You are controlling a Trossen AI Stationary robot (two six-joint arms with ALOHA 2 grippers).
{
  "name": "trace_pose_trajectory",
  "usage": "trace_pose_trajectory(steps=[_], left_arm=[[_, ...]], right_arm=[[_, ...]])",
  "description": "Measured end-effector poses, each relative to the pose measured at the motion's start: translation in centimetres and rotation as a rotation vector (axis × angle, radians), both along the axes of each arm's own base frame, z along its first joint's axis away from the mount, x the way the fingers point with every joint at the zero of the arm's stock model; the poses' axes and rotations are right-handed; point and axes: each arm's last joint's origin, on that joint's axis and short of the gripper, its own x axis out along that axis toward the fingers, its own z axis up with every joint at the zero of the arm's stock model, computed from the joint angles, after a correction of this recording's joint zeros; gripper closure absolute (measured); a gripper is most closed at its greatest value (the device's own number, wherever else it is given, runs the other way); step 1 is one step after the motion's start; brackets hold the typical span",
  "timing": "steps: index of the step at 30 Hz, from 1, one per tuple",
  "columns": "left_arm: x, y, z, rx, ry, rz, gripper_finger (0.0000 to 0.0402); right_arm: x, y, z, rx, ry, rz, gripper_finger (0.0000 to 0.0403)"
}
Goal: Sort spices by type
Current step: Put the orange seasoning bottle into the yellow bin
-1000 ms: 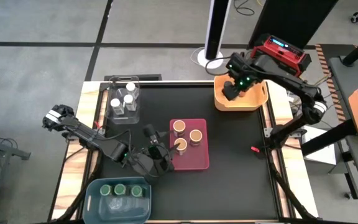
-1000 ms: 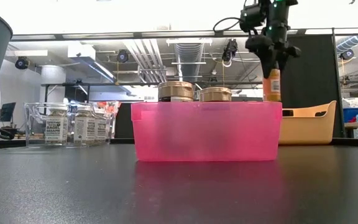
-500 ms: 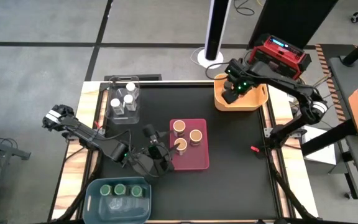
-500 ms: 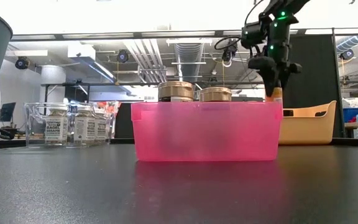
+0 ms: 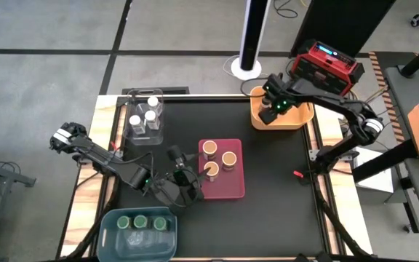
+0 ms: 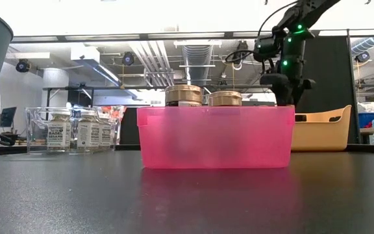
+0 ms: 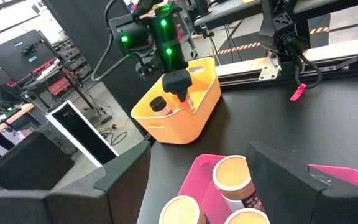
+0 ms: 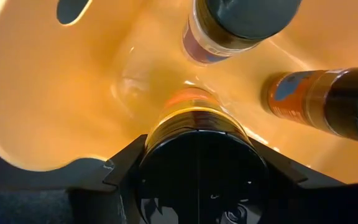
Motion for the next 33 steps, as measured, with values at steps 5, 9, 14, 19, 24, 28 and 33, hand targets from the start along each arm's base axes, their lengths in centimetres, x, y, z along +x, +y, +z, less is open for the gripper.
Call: trace_pose_trajectory(steps=[5, 9, 14, 19, 24, 28, 33], left_arm=[[0.0, 0.0, 0.0, 0.0, 0.0, 0.0, 0.0153], [0.0, 0.0, 0.0, 0.0, 0.0, 0.0, 0.0153], [0.0, 0.0, 0.0, -0.007, -0.005, 0.001, 0.0153], [0.0, 0.0, 0.0, -0.008, -0.006, 0.002, 0.0153], [0.0, 0.0, 0.0, -0.008, -0.006, 0.002, 0.0153], [0.0, 0.0, 0.0, -0.008, -0.006, 0.002, 0.0153], [0.0, 0.0, 0.0, -0.008, -0.006, 0.002, 0.0153]], right_arm=[[0.0, 0.0, -1.1, -0.004, -0.01, 0.012, 0.02], [-0.1, 0.1, -1.7, -0.009, -0.015, 0.015, 0.019], [0.0, 0.0, -1.8, -0.013, -0.016, 0.022, 0.0186], [0.0, 0.0, -1.8, -0.014, -0.014, 0.032, 0.0179], [0.0, 0.0, -1.8, -0.014, -0.014, 0.032, 0.0162], [0.0, 0.0, -1.8, -0.014, -0.014, 0.032, 0.0152], [0.0, 0.1, -1.8, -0.014, -0.013, 0.032, 0.0143]])
